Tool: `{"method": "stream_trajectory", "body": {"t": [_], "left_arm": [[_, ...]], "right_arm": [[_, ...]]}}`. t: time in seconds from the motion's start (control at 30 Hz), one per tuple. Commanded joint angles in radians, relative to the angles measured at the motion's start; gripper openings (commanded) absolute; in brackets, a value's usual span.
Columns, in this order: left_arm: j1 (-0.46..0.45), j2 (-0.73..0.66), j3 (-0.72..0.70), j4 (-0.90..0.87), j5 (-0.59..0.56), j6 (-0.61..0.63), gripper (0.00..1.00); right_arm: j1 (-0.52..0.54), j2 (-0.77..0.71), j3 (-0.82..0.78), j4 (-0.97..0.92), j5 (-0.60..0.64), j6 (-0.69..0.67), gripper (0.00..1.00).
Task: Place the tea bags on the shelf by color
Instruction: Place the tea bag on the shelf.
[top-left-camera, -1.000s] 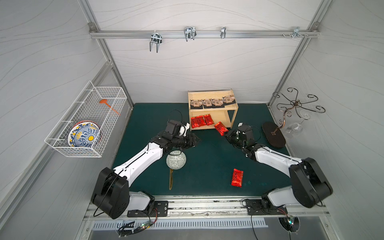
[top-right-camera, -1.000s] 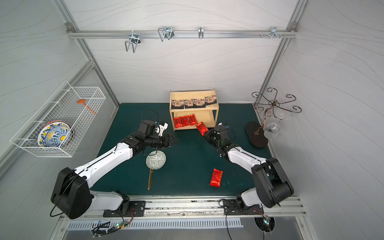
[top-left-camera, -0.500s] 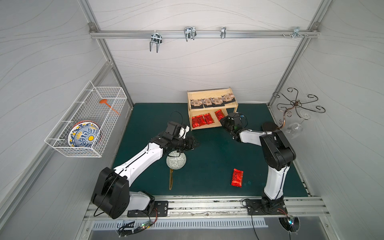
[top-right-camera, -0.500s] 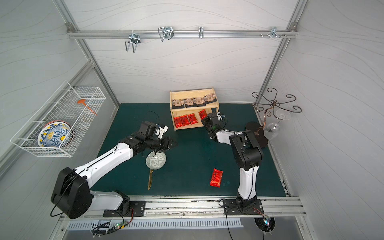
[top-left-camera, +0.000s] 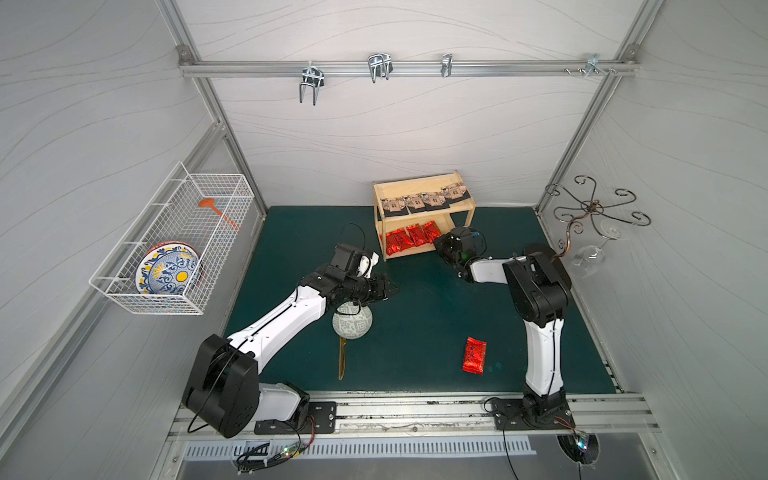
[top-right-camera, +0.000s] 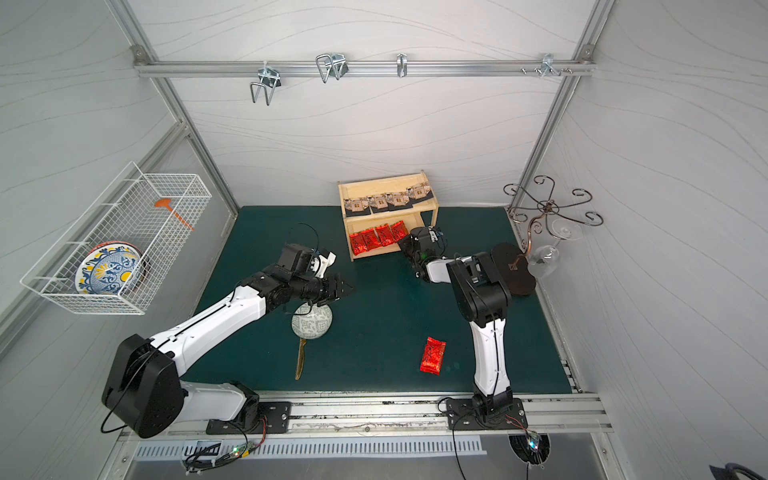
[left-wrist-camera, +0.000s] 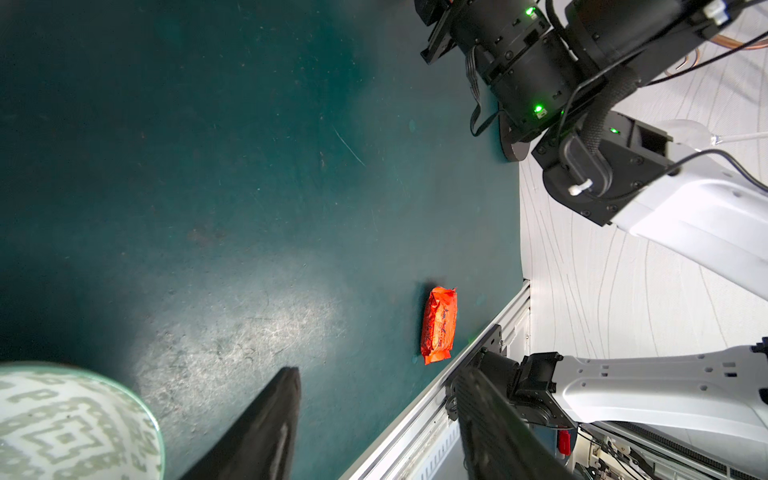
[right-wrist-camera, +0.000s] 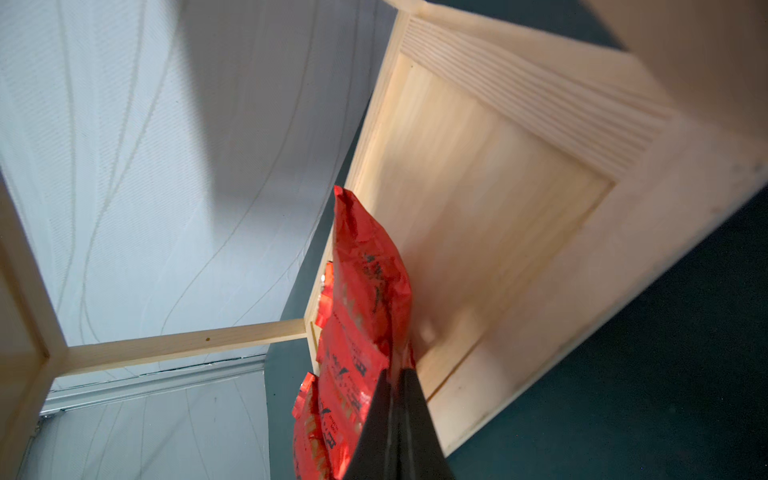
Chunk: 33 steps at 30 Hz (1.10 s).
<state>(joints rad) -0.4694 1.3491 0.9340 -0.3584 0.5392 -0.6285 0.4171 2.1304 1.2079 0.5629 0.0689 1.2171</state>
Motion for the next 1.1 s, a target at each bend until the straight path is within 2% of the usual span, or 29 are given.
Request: {"method": "stream_trajectory", "body": {"t": [0.0, 0.17, 0.43, 0.6, 0.73, 0.87, 1.07], "left_arm": [[-0.001, -0.006, -0.003, 0.03, 0.013, 0.011, 0.65], [-0.006, -0.006, -0.008, 0.036, 0.013, 0.009, 0.65], [-0.006, -0.013, -0.009, 0.036, 0.01, 0.01, 0.65], [-0.008, -0.018, -0.009, 0.042, 0.011, 0.009, 0.65], [-0.008, -0.026, -0.009, 0.04, 0.009, 0.009, 0.65], [-0.008, -0.032, -0.005, 0.023, -0.005, 0.009, 0.64], [-0.008, -0.045, 0.02, -0.08, -0.075, 0.026, 0.63]], "right_arm": [[-0.006, 0.027, 0.009, 0.05, -0.019, 0.019, 0.03], [-0.007, 0.04, 0.02, 0.047, -0.018, 0.037, 0.08], [-0.008, 0.048, 0.018, 0.053, -0.056, 0.048, 0.35], [-0.006, -0.033, -0.064, 0.004, -0.088, 0.025, 0.51], [-0.005, -0.121, -0.126, -0.067, -0.107, -0.021, 0.58], [0.018, -0.253, -0.178, -0.235, -0.108, -0.111, 0.6], [0.133, -0.524, -0.243, -0.627, 0.063, -0.392, 0.63]]}}
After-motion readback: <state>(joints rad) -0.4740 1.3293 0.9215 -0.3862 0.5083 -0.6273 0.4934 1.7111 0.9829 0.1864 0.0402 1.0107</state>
